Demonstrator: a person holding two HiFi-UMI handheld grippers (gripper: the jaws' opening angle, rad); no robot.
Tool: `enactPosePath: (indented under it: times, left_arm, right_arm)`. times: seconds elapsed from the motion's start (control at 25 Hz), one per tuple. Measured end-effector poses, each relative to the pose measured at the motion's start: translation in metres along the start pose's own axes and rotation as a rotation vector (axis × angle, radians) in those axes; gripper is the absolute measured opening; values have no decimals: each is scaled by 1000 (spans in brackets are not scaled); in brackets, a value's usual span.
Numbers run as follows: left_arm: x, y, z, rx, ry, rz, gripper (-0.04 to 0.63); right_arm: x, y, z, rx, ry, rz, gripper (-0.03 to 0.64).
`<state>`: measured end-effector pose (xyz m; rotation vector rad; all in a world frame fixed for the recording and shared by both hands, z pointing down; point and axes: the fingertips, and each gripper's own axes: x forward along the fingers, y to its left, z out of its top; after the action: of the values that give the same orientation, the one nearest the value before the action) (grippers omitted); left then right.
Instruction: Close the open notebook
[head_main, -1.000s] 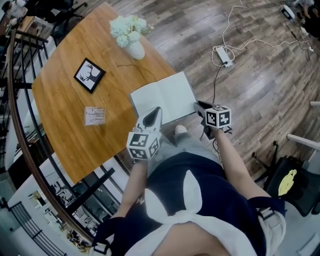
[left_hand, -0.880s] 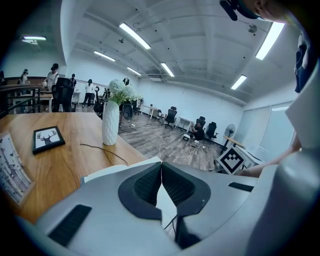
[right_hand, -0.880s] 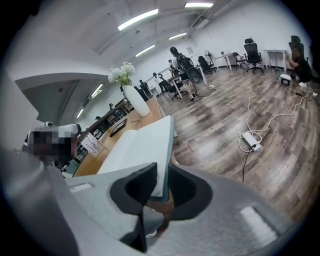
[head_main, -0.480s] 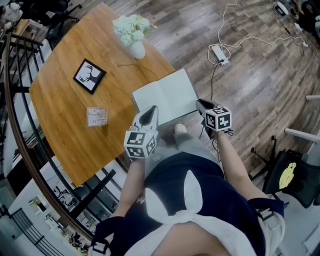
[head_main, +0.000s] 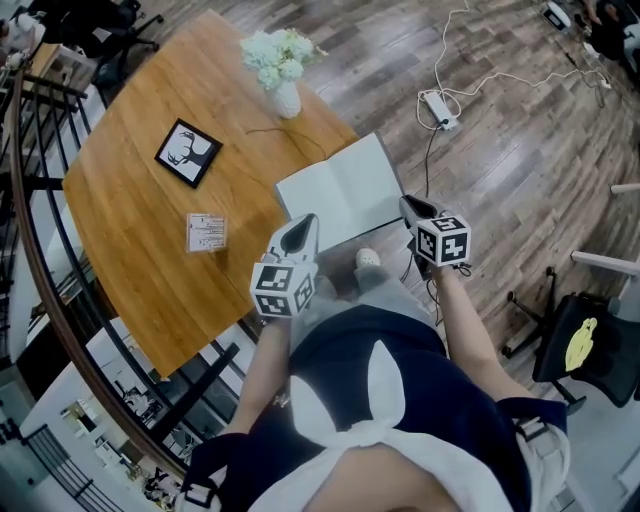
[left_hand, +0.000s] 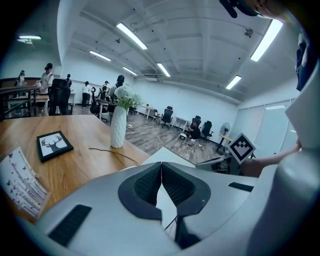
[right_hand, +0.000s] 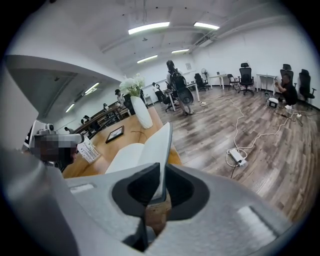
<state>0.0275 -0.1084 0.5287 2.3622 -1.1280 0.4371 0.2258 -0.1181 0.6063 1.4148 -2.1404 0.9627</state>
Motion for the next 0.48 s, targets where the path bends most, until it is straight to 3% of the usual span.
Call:
enactPosePath:
  times: [0.48]
  left_arm:
    - [-38, 25, -1, 6, -17, -3, 18]
  right_arm:
    - [-11, 37, 9, -17, -60, -56, 31]
